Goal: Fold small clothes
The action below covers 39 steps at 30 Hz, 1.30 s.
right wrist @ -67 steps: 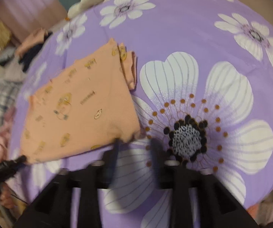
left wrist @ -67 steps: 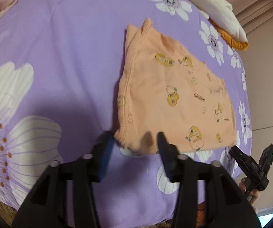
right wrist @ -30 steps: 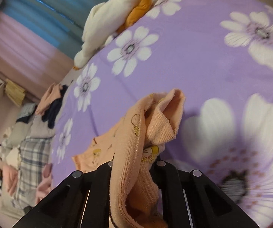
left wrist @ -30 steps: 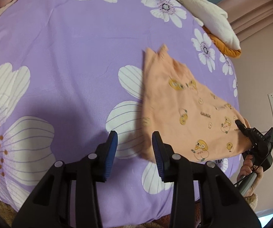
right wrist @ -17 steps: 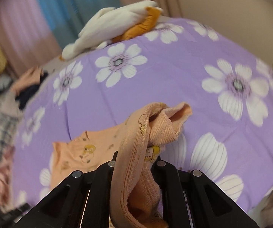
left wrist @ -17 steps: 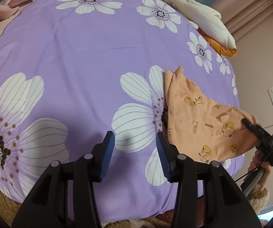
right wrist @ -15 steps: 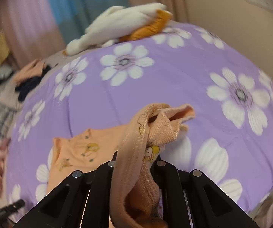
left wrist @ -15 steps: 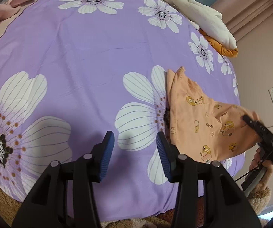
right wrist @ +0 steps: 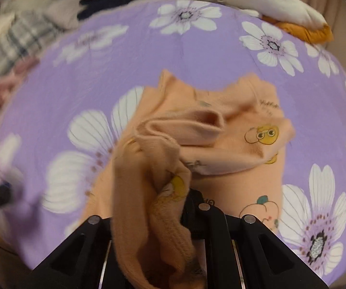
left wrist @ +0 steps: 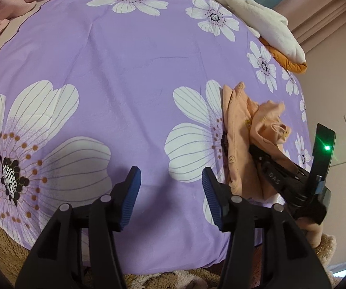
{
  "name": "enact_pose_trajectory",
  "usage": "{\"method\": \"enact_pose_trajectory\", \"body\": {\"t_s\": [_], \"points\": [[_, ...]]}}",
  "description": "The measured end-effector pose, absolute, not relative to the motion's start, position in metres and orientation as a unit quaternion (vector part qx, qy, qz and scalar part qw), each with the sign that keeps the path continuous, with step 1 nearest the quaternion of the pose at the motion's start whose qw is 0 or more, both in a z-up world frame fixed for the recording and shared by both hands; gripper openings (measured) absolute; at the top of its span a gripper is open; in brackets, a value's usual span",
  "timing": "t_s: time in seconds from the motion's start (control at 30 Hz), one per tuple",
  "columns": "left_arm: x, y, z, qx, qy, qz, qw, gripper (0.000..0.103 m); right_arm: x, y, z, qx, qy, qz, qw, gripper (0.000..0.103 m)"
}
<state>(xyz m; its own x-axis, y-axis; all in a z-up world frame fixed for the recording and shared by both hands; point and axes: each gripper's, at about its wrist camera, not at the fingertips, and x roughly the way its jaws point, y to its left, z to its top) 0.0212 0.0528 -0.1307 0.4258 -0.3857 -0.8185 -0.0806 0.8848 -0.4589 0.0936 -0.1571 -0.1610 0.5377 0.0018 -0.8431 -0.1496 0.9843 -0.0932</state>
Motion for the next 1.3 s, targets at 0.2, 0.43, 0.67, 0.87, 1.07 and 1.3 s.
{"method": "enact_pose_trajectory", "body": {"t_s": [0.2, 0.43, 0.67, 0.87, 1.07, 1.3], "points": [[0.024, 0.044, -0.136, -0.213, 0.537, -0.102, 0.810, 0.055, 0.086, -0.167, -0.149, -0.050, 0.485, 0.085, 0.869, 0.035], [0.032, 0.031, -0.129, -0.200, 0.533, -0.119, 0.813, 0.055, 0.056, -0.183, -0.129, 0.059, 0.482, 0.167, 0.858, 0.053], [0.040, 0.019, -0.119, -0.194, 0.527, -0.137, 0.816, 0.058, 0.044, -0.213, -0.105, 0.097, 0.431, 0.154, 0.884, 0.053], [0.044, 0.007, -0.117, -0.183, 0.530, -0.148, 0.815, 0.059, 0.053, -0.212, -0.144, 0.100, 0.484, 0.132, 0.860, 0.046], [0.046, 0.003, -0.125, -0.178, 0.542, -0.146, 0.808, 0.059, 0.050, -0.179, -0.173, 0.052, 0.523, 0.126, 0.841, 0.046], [0.045, -0.003, -0.124, -0.168, 0.539, -0.156, 0.810, 0.071, 0.073, -0.197, -0.140, 0.040, 0.474, 0.098, 0.874, 0.046]]}}
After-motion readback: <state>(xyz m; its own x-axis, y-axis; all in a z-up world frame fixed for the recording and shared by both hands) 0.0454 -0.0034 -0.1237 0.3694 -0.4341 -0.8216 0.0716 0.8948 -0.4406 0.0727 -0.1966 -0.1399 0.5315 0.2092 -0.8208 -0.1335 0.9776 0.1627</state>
